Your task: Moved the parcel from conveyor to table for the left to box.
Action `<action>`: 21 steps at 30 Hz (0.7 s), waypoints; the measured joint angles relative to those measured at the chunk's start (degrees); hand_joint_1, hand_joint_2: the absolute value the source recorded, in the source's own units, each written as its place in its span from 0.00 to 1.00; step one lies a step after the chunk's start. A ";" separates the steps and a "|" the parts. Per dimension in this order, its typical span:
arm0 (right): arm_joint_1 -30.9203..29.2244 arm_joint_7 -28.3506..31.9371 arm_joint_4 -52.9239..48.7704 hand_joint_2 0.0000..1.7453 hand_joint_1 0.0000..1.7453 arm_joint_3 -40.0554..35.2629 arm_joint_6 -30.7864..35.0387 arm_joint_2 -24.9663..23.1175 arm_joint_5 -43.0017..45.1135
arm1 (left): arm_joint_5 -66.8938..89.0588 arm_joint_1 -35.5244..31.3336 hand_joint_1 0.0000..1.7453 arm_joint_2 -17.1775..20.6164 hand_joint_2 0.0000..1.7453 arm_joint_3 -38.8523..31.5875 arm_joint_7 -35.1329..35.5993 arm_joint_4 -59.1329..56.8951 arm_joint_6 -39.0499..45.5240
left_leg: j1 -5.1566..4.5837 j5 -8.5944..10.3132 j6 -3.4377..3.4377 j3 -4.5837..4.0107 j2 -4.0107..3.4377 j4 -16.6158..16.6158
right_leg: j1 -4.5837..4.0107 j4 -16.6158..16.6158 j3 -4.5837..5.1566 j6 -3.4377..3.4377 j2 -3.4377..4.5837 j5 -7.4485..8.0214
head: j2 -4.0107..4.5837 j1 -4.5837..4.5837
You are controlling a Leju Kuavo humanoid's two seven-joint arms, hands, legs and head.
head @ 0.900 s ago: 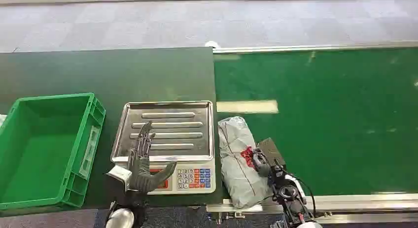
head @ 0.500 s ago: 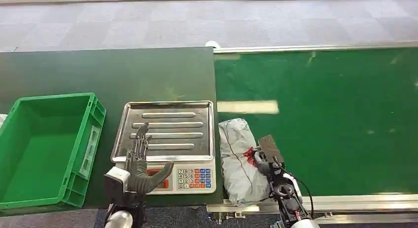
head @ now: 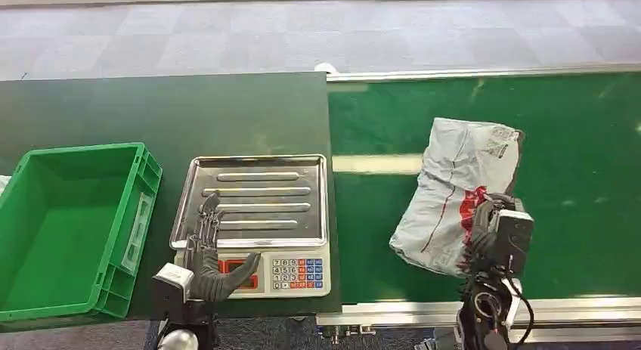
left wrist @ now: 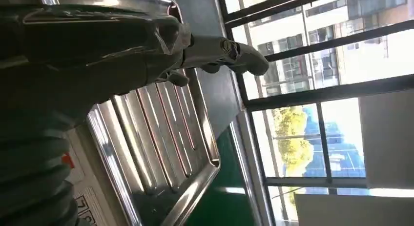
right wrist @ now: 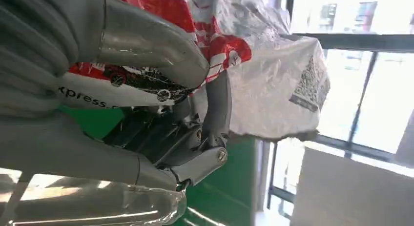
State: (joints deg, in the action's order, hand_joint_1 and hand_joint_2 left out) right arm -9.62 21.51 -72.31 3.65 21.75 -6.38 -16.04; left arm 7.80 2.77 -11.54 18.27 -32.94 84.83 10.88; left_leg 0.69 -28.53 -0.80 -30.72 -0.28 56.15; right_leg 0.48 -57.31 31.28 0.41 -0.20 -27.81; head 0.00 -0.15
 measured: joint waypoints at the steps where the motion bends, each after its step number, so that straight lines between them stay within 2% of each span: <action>1: 0.17 0.35 -1.49 1.00 1.00 -0.33 -0.02 0.02 -0.42 | 0.00 -0.14 0.00 0.02 1.00 0.00 -0.17 0.00 -0.07 | 0.00 0.00 0.00 0.00 -0.01 0.00 | 0.00 0.00 0.00 0.00 0.01 0.00 | 0.00 -0.02; 5: -0.72 -0.44 -5.09 1.00 1.00 -3.74 -3.83 -0.11 -2.95 | 0.00 -1.23 0.00 0.02 1.00 -0.02 -0.41 -0.04 -0.11 | 0.00 0.01 0.00 0.04 -0.05 0.00 | 0.00 -0.01 -0.05 -0.01 0.03 0.01 | 0.00 -0.02; 9: -4.16 -5.00 -5.52 1.00 1.00 -10.23 -14.27 -0.92 -5.66 | 0.22 -2.59 0.00 0.04 1.00 -0.22 -0.61 -0.02 -0.09 | 0.01 0.04 -0.01 0.09 -0.07 0.00 | -0.01 -0.02 -0.06 -0.03 0.04 0.03 | 0.00 -0.04; 11: -5.25 -5.64 -5.54 1.00 1.00 -12.45 -14.51 -1.48 -6.10 | 0.26 -2.84 0.00 0.07 1.00 -0.28 -0.63 0.00 -0.04 | 0.01 0.06 0.01 0.07 0.08 0.00 | -0.02 -0.02 -0.07 -0.02 -0.10 0.02 | 0.00 -0.02; 14: -6.06 -6.08 -5.54 1.00 1.00 -13.95 -16.95 -1.73 -6.16 | 0.26 -2.89 0.00 0.09 1.00 -0.48 -0.65 0.00 0.00 | 0.01 0.05 0.01 -0.01 0.06 -0.01 | -0.02 -0.03 -0.06 -0.01 -0.08 0.02 | 0.00 0.00; 18: -7.06 -6.27 -4.45 1.00 1.00 -18.34 -29.15 -1.60 -8.42 | 0.41 -3.95 0.00 0.55 1.00 -0.92 -0.61 0.11 0.04 | 0.01 0.03 0.01 -0.02 -0.06 0.00 | -0.02 -0.02 0.00 -0.01 0.02 0.02 | 0.00 -0.02; 21: -7.95 -4.83 -1.50 1.00 1.00 -21.58 -31.21 -1.62 -9.44 | 0.61 -4.89 0.00 0.81 1.00 -1.18 -0.28 0.20 0.04 | 0.01 0.04 0.01 -0.02 0.06 0.00 | -0.02 -0.02 -0.02 -0.01 -0.09 0.02 | 0.00 0.00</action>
State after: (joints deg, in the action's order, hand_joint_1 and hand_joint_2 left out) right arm -17.58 16.68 -73.81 -17.93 -9.46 -8.00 -25.49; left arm 8.41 -2.12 -10.73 17.09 -33.22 85.02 10.93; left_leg 0.69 -28.48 -0.79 -30.74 -0.21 56.14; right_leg 0.46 -57.33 31.26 0.40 -0.29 -27.79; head 0.00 -0.15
